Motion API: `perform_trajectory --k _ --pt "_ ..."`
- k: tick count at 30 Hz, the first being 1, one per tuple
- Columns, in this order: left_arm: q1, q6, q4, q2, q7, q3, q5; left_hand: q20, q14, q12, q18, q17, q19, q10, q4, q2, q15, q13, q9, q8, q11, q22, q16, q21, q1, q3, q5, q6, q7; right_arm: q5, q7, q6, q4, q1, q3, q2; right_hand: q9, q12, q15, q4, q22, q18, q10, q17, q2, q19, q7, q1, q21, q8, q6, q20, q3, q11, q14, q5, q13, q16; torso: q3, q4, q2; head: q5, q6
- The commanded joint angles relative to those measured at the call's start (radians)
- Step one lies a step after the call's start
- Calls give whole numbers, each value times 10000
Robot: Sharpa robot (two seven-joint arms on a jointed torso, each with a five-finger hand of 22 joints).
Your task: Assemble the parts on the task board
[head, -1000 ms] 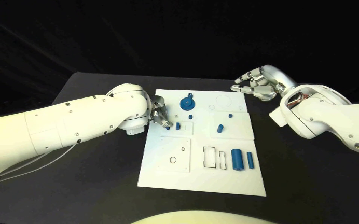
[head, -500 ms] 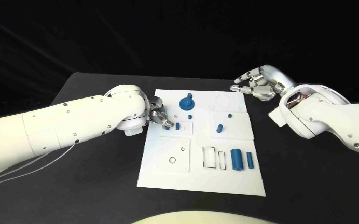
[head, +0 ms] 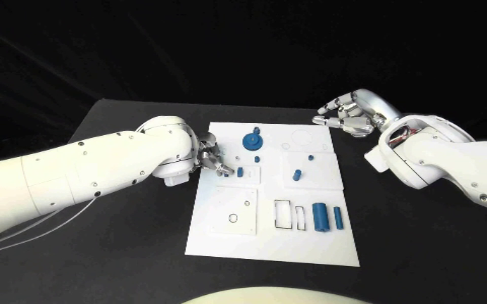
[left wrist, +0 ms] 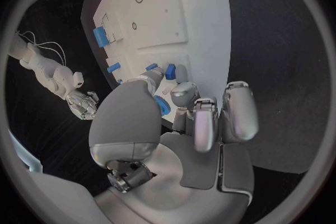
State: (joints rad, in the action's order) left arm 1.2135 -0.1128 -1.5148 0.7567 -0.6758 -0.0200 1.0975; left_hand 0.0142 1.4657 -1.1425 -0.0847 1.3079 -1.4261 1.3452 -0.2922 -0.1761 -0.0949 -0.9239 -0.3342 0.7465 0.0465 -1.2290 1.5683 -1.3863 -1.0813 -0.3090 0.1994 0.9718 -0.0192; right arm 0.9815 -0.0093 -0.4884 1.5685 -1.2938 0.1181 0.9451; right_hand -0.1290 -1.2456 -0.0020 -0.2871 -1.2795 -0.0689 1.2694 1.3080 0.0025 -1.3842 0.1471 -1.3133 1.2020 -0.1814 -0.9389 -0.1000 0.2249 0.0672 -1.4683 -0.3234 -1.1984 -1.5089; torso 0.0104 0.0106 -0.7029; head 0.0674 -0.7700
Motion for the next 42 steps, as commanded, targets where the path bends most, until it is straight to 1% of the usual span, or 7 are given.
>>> perform_trajectory --k 1,11,14,17,20,28,42 --pt "1 114 -73 35 155 53 -234 -21 1051 -41 139 2629 -78 -59 -6 110 -45 9 13 -57 9 -6 24 -27 -8 85 -1 43 -5 43 98 32 17 13 -1 2 13 -7 -73 6 16 -178 0 1367 29 8 1 82 -60 -51 9 43 70 -20 -717 -23 9 41 10 6 1 -5 11" --pt "89 837 -174 383 986 371 -1847 9 946 582 15 2273 205 -628 0 282 13 896 59 -202 -96 615 -184 356 -70 1030 -4 -263 -134 43 88 28 -36 39 0 -8 16 -4 -71 -5 11 -177 -4 1372 46 4 3 123 -59 -55 15 42 93 -19 -718 -23 15 40 15 -10 22 -41 45" --pt "130 1426 -228 472 1567 420 -2144 3 798 1212 -149 1845 608 -1381 35 550 123 1740 76 -307 -235 1412 -454 879 -836 590 44 -754 -298 41 92 22 -44 44 0 -8 16 -5 -71 -6 11 -177 -4 1371 48 4 3 127 -60 -55 15 42 95 -18 -718 -23 14 41 11 1 0 -94 99" --pt "153 2309 -270 484 2655 447 -2365 182 215 2213 -474 491 1601 -2772 40 292 377 2995 187 -587 -577 3307 -1381 2193 -1486 -194 68 -1573 -644 40 97 3 -57 49 0 -9 18 7 -70 -10 26 -181 -16 1356 56 13 3 145 -82 -57 18 42 104 -18 -714 -23 30 49 1 17 1 -107 98" --pt "150 3082 -289 385 3980 387 -1665 454 -938 2536 -956 -1627 3169 -3610 250 18 680 3227 347 -792 -871 6154 -3021 4376 -2128 -550 30 -2112 -1017 40 102 -5 -61 52 0 -16 18 32 -70 -10 48 -188 -40 1334 58 27 3 148 -111 -58 18 42 105 -17 -709 -25 58 61 13 22 0 -108 117" --pt "-26 3836 -204 -145 5632 106 1453 763 -2283 4260 -997 -4399 3278 -4442 844 -432 956 4743 1195 -1761 -1256 6926 -5556 5555 -3712 -1575 0 -1976 -1308 41 109 8 -53 68 1 -17 32 75 -70 43 70 -196 -100 1305 142 42 3 98 -177 -94 34 39 145 -17 -701 -338 117 85 17 6 7 -154 184" --pt "-403 3119 449 -1013 5503 -50 4579 787 -1790 6075 -997 -4504 2821 -4421 1000 -786 1035 6656 2143 -3038 -1315 7037 -5222 5635 -3788 -1278 -12 -1244 -1251 42 125 12 -18 81 1 -24 42 182 -72 66 94 -206 -207 1273 181 56 3 33 -235 -119 46 41 172 -20 -694 -557 248 107 30 -10 -7 -181 230"
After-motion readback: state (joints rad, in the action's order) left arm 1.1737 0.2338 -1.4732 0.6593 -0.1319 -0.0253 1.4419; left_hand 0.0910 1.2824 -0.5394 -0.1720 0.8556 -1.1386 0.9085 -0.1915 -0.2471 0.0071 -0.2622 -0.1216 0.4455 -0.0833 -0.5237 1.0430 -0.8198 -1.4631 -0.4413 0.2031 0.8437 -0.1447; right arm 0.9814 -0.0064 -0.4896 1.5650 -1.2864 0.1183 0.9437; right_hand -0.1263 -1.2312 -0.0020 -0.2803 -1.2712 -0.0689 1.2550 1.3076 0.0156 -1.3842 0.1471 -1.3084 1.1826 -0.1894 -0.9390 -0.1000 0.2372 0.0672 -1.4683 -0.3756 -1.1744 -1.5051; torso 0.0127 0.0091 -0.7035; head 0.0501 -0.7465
